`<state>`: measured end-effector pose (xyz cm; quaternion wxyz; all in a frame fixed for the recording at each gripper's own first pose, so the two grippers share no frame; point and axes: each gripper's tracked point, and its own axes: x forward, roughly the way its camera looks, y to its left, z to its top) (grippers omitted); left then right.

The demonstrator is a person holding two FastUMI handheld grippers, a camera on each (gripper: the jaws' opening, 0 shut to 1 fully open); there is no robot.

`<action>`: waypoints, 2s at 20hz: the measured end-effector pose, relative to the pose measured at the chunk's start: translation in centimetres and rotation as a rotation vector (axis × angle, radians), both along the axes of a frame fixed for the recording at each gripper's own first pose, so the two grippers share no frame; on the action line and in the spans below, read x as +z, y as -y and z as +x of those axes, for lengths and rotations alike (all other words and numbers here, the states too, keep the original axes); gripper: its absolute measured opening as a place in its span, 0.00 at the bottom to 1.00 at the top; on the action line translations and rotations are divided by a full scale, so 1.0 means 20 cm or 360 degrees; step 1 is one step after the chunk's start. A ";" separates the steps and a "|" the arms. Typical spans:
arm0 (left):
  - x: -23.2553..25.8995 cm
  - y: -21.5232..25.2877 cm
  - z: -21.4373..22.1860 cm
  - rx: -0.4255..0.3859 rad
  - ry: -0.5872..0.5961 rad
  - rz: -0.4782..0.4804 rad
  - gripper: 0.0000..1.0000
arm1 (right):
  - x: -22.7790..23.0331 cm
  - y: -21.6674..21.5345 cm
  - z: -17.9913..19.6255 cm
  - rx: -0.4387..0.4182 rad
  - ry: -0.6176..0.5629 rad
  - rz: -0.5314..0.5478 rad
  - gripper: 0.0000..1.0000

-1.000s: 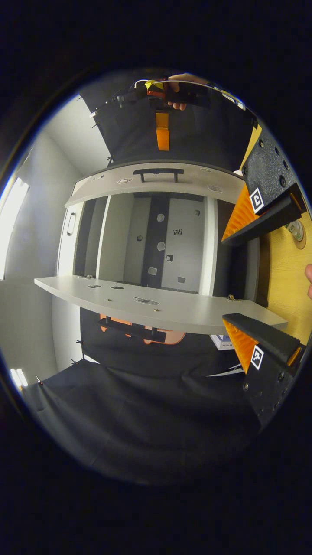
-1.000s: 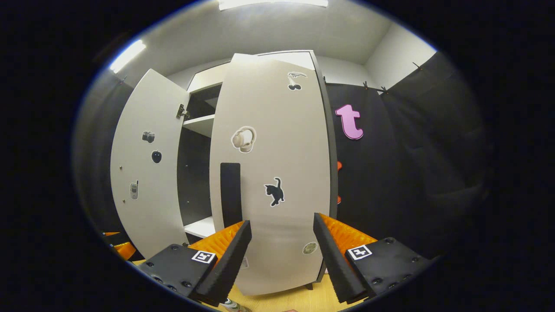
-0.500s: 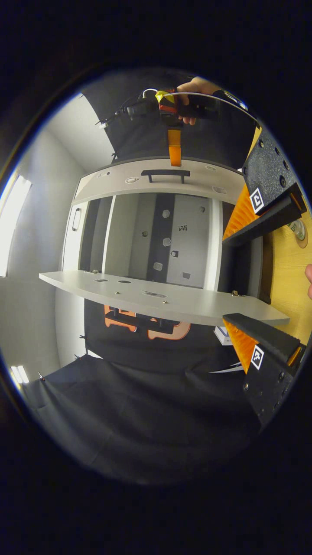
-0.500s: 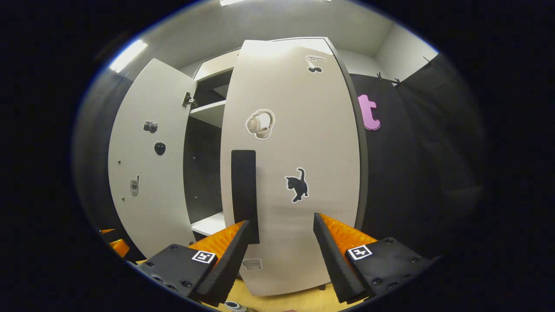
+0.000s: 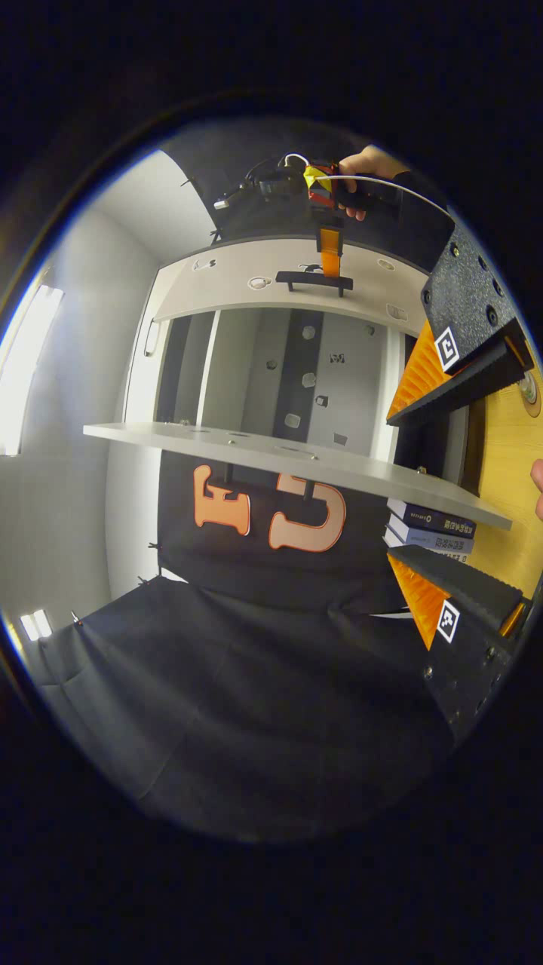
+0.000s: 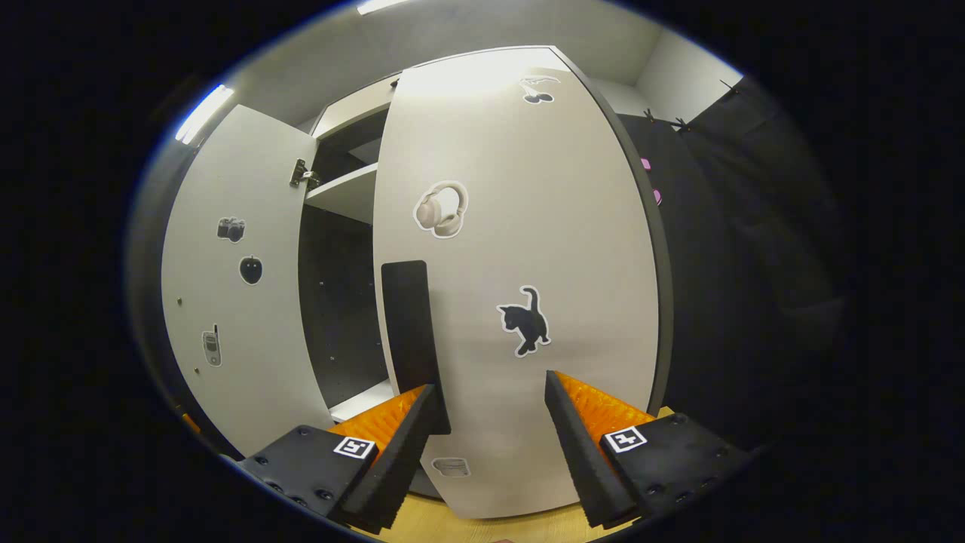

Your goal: Grasp the bottle in the cabinet with the left hand and place it on the coaster, then close the right door with the right hand and the left door with the left hand.

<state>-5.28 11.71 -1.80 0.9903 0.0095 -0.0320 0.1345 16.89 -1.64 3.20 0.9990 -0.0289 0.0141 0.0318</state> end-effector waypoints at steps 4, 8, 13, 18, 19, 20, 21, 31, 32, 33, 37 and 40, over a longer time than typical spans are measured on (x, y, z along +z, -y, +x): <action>0.01 -0.17 -0.05 0.0125 0.0008 -0.0022 0.95 | 0.00 -0.02 0.02 -0.0045 0.0010 -0.0067 0.96; 0.07 -0.33 -0.04 0.0215 0.0025 -0.0020 0.97 | 0.00 -0.02 0.02 -0.0079 0.0015 -0.0062 0.96; 0.15 -0.43 0.07 0.0180 0.0028 -0.0019 0.94 | -0.01 0.00 -0.10 -0.0122 -0.0002 -0.0042 0.96; 0.27 -0.42 0.27 0.0060 0.0088 -0.0026 0.94 | 0.00 0.06 -0.39 -0.0176 0.0022 -0.0091 0.96; 0.32 -0.40 0.31 0.0033 0.0109 0.0000 0.94 | 0.01 0.08 -0.45 -0.0198 0.0035 -0.0096 0.96; 0.37 -0.38 0.35 0.0010 0.0125 0.0011 0.94 | 0.01 0.10 -0.51 -0.0222 0.0049 -0.0096 0.96; 0.39 -0.37 0.38 -0.0013 0.0133 0.0015 0.94 | 0.01 0.11 -0.57 -0.0238 0.0057 -0.0092 0.96; 0.50 -0.37 0.49 0.0062 0.0189 0.0150 0.94 | -0.08 0.28 -0.86 -0.0367 0.0013 -0.0026 0.96; 0.50 -0.35 0.49 0.0066 0.0191 0.0162 0.93 | -0.08 0.29 -0.87 -0.0369 0.0017 -0.0024 0.96; 0.51 -0.35 0.49 0.0072 0.0193 0.0175 0.93 | -0.08 0.30 -0.88 -0.0370 0.0023 -0.0021 0.96; 0.50 -0.31 0.48 0.0091 0.0183 0.0166 0.92 | -0.08 0.36 -0.89 -0.0360 0.0022 -0.0015 0.97; 0.49 -0.25 0.48 0.0078 0.0186 0.0114 0.92 | -0.07 0.40 -0.89 -0.0347 0.0021 -0.0001 0.96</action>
